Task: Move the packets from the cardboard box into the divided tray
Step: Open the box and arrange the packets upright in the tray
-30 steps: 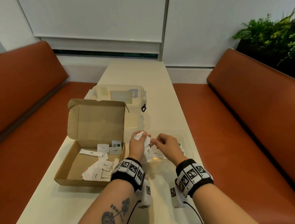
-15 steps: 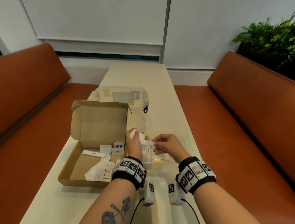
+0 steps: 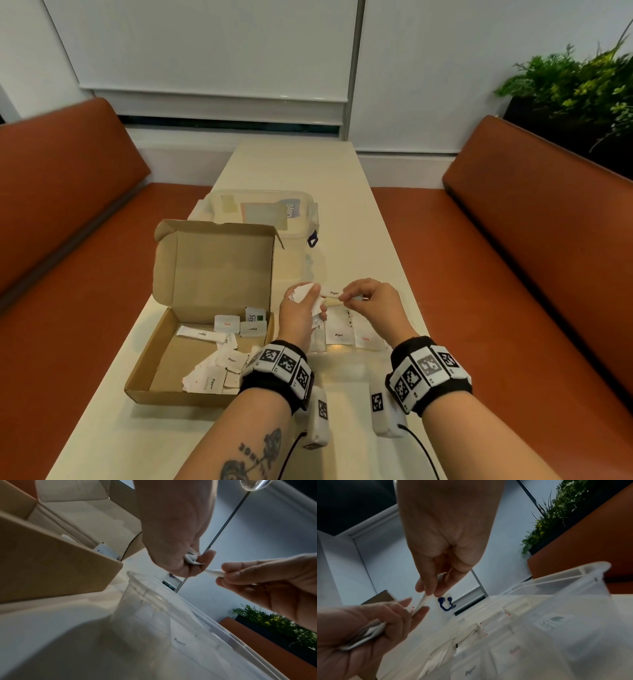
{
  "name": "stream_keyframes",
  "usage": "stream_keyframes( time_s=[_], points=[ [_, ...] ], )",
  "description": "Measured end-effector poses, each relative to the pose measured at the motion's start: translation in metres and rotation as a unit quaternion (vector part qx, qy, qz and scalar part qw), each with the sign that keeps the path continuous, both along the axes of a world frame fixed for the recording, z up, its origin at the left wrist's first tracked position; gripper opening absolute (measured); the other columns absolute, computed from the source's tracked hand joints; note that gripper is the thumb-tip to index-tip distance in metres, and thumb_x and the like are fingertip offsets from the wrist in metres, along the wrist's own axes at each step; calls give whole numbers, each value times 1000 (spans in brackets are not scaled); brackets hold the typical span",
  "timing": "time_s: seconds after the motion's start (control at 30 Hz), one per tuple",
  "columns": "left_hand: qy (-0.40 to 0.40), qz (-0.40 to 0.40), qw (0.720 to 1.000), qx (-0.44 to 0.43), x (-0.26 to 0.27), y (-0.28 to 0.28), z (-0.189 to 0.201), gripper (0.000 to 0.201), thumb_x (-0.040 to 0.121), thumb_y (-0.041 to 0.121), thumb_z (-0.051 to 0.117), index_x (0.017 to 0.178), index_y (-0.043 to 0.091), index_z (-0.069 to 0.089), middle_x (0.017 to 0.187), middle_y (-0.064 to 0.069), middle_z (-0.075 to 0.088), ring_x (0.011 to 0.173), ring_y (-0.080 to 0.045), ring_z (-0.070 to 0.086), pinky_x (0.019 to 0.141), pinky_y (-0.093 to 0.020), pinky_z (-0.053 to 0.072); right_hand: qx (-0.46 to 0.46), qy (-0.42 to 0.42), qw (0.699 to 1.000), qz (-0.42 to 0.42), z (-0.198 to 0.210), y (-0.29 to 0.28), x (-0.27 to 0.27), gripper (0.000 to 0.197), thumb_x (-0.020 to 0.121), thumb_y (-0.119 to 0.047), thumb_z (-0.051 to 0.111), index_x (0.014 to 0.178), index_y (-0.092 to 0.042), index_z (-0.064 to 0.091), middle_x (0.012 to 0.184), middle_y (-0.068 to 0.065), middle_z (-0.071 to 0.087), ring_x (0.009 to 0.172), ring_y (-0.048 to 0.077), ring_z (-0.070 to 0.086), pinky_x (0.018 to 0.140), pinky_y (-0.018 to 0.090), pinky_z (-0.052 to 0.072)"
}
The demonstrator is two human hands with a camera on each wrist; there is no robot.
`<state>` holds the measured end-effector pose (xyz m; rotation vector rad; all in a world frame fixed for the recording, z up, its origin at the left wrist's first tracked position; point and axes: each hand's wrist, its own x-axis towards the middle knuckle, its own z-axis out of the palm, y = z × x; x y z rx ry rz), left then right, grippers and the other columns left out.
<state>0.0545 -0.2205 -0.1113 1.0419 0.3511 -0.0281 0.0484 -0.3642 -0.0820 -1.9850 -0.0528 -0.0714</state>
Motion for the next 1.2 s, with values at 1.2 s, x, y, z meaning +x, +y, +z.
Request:
stream_keyframes(
  time_s=[1.2],
  points=[
    [-22, -10, 996, 83, 5, 27, -3, 17, 99, 4, 38, 100, 17, 48, 88, -11, 58, 59, -22, 53, 56, -29, 52, -325, 86, 941, 36, -48, 50, 19, 35, 78, -29, 73, 111, -19, 69, 115, 6, 54, 108, 22, 54, 93, 31, 45]
  ],
)
